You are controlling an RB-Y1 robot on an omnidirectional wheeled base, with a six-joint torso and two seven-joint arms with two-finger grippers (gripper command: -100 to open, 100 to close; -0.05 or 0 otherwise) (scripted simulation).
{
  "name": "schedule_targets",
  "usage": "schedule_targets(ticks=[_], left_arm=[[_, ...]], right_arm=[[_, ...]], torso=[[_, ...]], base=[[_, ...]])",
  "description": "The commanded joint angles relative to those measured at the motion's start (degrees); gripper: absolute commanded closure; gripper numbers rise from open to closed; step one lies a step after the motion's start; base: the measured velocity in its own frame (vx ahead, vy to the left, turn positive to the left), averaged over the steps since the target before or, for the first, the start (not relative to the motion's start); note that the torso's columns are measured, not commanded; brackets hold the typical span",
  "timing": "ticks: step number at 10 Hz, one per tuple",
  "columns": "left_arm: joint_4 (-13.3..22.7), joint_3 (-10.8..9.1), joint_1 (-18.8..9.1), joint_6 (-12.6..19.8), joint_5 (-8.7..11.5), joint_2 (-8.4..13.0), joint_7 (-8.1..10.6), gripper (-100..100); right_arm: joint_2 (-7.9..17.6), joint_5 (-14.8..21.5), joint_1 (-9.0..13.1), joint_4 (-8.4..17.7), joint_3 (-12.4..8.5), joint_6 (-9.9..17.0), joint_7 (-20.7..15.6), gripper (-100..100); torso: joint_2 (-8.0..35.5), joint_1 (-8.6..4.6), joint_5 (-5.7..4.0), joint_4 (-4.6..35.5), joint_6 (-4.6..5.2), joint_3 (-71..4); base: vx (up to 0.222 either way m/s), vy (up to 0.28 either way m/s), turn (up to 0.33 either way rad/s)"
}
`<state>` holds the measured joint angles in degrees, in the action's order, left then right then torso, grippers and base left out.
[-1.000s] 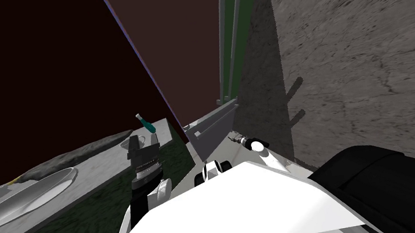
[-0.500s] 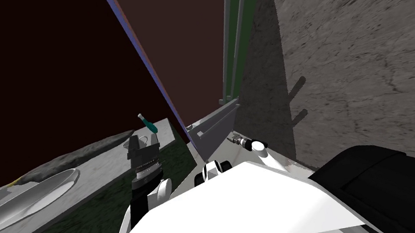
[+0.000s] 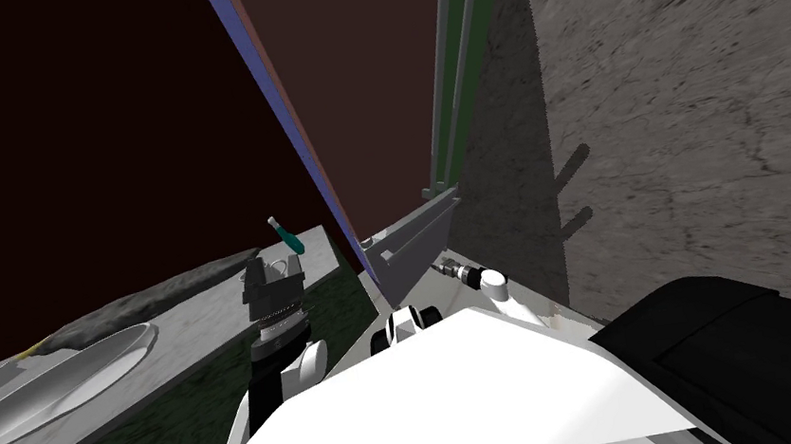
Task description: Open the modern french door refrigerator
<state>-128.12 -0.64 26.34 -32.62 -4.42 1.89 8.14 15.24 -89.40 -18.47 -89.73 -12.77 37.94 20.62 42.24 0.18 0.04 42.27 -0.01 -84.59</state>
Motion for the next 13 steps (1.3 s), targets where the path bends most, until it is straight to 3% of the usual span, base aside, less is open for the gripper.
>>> schedule_targets(ticks=[1, 2, 4, 5, 6, 7, 9, 10, 13], left_arm=[[0.00, 0.00, 0.00, 0.00, 0.00, 0.00, 0.00, 0], [0.00, -0.01, 0.00, 0.00, 0.00, 0.01, 0.00, 0], [0.00, -0.01, 0.00, 0.00, 0.00, 0.01, 0.00, 0], [0.00, -0.01, 0.00, 0.00, 0.00, 0.01, 0.00, 0], [0.00, 0.00, 0.00, 0.00, 0.00, 0.01, 0.00, 0], [0.00, 0.00, 0.00, 0.00, 0.00, 0.01, 0.00, 0], [0.00, 0.00, 0.00, 0.00, 0.00, 0.00, 0.00, 0], [0.00, -0.01, 0.00, 0.00, 0.00, 0.01, 0.00, 0], [0.00, 0.00, 0.00, 0.00, 0.00, 0.00, 0.00, 0]], right_arm=[[-0.30, -3.73, 0.10, 0.63, 0.05, 1.73, 0.81, -100], [-0.66, -5.96, 0.92, 2.99, -0.30, 4.48, 1.48, -100], [-0.66, -7.96, 0.92, 2.99, -0.30, 4.48, 1.48, -100], [-1.08, -10.23, 1.75, 5.30, -0.64, 7.14, 2.15, -100], [-1.08, -11.70, 1.75, 5.30, -0.64, 7.14, 2.15, -100], [-1.58, -13.39, 2.57, 7.55, -0.96, 9.45, 2.80, -100], [-1.58, -16.08, 2.57, 7.55, -0.96, 9.70, 2.80, -100], [-2.17, -18.06, 3.38, 9.73, -1.27, 12.17, 3.45, -100], [-2.84, -23.24, 4.17, 11.83, -1.56, 14.51, 4.07, -100]], torso=[[0.03, -0.10, -0.01, 0.01, 0.01, 0.01], [0.11, -0.33, -0.07, 0.03, 0.01, 0.06], [0.06, -0.20, -0.04, 0.02, 0.01, 0.04], [0.06, -0.26, -0.06, 0.01, 0.01, 0.03], [0.02, -0.13, -0.04, 0.01, 0.00, 0.02], [0.01, -0.13, -0.02, 0.00, 0.01, 0.00], [0.05, -0.16, -0.03, 0.02, 0.01, 0.03], [0.06, -0.30, -0.07, 0.02, 0.02, 0.03], [0.03, -0.07, -0.02, 0.01, 0.00, 0.02]], base=[[0.009, 0.041, 0.000], [0.009, 0.056, 0.005], [0.009, 0.045, -0.001], [0.012, 0.060, 0.008], [0.017, 0.062, 0.002], [0.009, 0.078, 0.009], [0.010, 0.053, 0.002], [0.021, 0.041, 0.013], [0.015, 0.062, 0.009]])
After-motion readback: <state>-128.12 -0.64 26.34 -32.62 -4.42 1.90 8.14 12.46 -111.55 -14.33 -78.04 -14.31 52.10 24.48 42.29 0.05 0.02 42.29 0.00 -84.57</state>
